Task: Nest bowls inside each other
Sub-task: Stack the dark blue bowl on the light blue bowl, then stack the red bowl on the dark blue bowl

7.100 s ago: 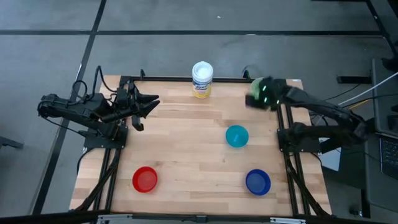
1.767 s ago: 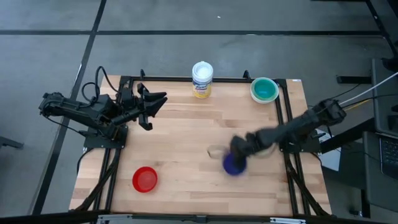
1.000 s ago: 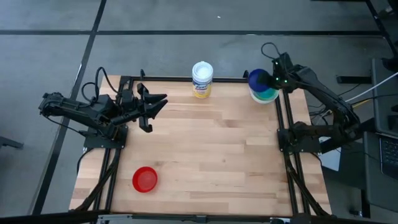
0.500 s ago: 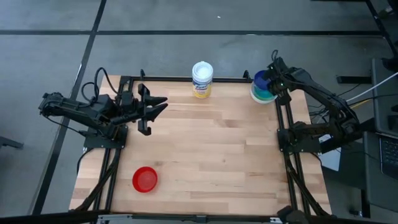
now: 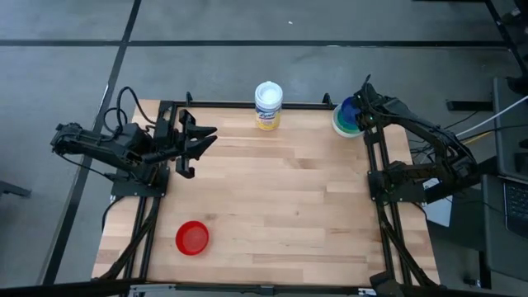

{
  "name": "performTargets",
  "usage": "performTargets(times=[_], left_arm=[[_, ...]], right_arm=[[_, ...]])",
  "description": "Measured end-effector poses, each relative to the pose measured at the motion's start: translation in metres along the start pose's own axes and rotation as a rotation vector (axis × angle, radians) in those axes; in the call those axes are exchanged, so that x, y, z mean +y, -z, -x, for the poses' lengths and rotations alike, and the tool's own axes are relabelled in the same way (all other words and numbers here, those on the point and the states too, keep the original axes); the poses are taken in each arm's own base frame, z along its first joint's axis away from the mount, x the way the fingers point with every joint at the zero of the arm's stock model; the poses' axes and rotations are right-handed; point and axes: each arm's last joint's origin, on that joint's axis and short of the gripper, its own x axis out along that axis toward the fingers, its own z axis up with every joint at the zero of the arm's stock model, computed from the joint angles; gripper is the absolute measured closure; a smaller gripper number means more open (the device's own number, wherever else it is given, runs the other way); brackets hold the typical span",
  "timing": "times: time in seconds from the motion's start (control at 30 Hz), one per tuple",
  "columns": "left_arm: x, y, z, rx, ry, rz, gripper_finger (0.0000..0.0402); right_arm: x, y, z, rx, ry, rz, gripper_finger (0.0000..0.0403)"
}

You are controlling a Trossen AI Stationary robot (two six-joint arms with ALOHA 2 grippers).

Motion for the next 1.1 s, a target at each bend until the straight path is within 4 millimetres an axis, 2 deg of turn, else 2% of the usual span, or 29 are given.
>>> performTargets(times=[0.07,0.2,0.4,0.57,0.67,0.73,0.83,0.93,1.0,1.1], left_arm=[[0.000,0.000,0.000,0.002,-0.002,-0.001,0.0302],[0.000,-0.001,0.001,-0.002,-0.003,0.002,0.0302],[0.000,-0.001,0.001,-0.001,-0.003,0.005,0.0302],[0.000,-0.001,0.001,-0.001,-0.004,0.004,0.0302],[0.000,-0.001,0.001,-0.001,-0.004,0.004,0.0302],[0.000,-0.001,0.001,-0.002,-0.004,0.002,0.0302],[0.000,0.000,0.001,0.006,-0.009,-0.002,0.0302],[0.002,0.007,0.001,0.069,-0.067,-0.019,0.0302],[0.005,0.016,0.002,0.154,-0.157,-0.015,0.0302],[0.010,0.035,0.008,0.322,-0.273,-0.009,0.0302]], right_arm=[[0.001,0.001,-0.002,0.004,-0.029,0.034,0.0387],[0.006,0.002,-0.003,-0.014,-0.091,0.082,0.0336],[0.006,0.002,-0.003,-0.027,-0.092,0.092,0.0269],[0.002,0.002,-0.003,-0.027,-0.048,0.173,0.0240],[-0.002,0.008,-0.002,-0.018,-0.019,0.239,0.0233],[0.000,0.015,0.000,-0.003,-0.059,0.302,0.0231],[0.008,0.042,0.006,0.085,-0.235,0.555,0.0231],[0.009,0.086,0.023,0.313,-0.477,0.823,0.0239],[0.004,0.120,0.042,0.508,-0.679,0.954,0.0248],[-0.018,0.161,0.071,0.712,-0.876,1.061,0.0267]])
